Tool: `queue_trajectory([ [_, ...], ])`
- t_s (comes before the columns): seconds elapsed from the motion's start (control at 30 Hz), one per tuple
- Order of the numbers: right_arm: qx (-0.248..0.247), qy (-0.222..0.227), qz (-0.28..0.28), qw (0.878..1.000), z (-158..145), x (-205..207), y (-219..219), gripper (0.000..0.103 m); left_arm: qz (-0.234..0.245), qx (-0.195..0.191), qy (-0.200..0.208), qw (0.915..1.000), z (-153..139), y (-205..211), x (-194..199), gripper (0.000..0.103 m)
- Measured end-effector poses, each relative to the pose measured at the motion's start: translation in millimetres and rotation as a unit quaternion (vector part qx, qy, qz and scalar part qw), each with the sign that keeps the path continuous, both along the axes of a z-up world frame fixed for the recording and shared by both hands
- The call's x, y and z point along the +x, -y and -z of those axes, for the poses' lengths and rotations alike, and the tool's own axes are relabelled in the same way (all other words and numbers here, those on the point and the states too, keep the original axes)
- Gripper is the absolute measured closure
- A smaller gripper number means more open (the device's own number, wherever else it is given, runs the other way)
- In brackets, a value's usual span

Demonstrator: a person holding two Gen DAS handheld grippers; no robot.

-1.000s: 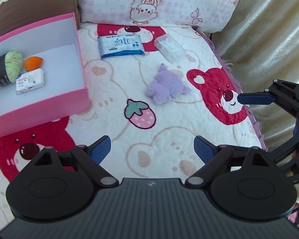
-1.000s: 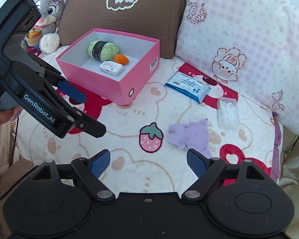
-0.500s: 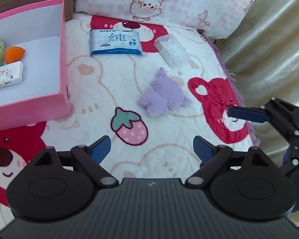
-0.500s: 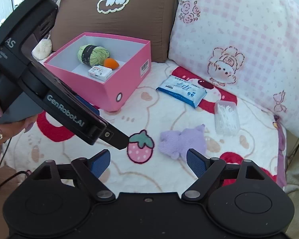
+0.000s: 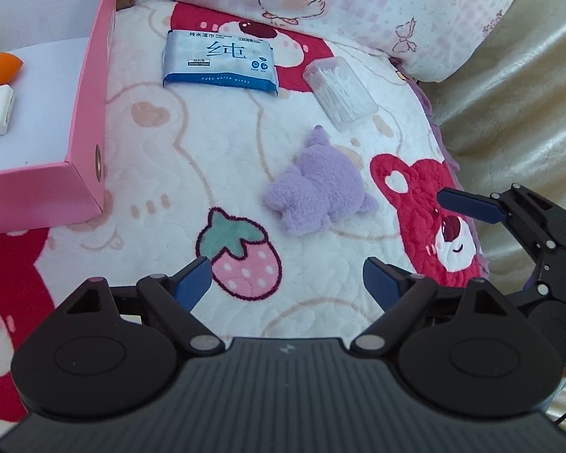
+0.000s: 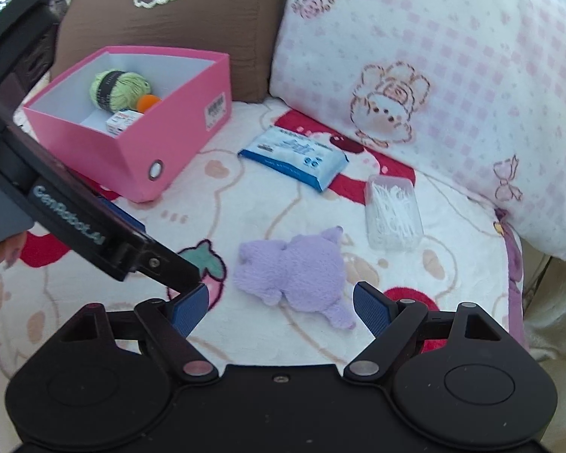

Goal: Organize objects
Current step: 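Withdraw the left tool from the box toward the purple plush toy, then close the left gripper on the purple plush toy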

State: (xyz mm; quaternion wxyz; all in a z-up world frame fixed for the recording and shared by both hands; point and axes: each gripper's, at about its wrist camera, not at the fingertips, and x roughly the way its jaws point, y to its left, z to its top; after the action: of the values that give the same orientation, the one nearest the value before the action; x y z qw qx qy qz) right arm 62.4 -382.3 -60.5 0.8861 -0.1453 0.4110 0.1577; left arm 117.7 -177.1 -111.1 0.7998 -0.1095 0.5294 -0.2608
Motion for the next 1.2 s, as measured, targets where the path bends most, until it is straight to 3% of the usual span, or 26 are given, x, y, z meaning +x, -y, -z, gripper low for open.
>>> queue_trajectory([
  [0.27,-0.016,-0.016,0.012,1.0,21,16,8,0.016,-0.02,-0.03,0.036,0.9987,15,-1,5,0.02],
  [0.63,-0.039,-0.021,-0.014,0.999,44,28,-1,0.016,-0.028,-0.073,0.048,0.9958,41,4,6,0.046],
  [0.87,-0.066,-0.03,-0.016,0.997,68,38,-1,0.017,-0.032,-0.106,0.053,0.9924,53,6,8,0.052],
  [0.97,-0.098,-0.026,-0.016,0.995,78,41,-1,0.017,-0.033,-0.105,0.054,0.9924,58,9,8,0.052],
  [1.1,-0.088,-0.029,-0.013,0.996,81,44,-2,0.017,-0.029,-0.096,0.055,0.9935,62,16,10,0.054],
  [1.2,-0.079,-0.029,-0.015,0.996,80,50,-3,0.017,-0.036,-0.099,0.051,0.9931,64,20,17,0.061],
])
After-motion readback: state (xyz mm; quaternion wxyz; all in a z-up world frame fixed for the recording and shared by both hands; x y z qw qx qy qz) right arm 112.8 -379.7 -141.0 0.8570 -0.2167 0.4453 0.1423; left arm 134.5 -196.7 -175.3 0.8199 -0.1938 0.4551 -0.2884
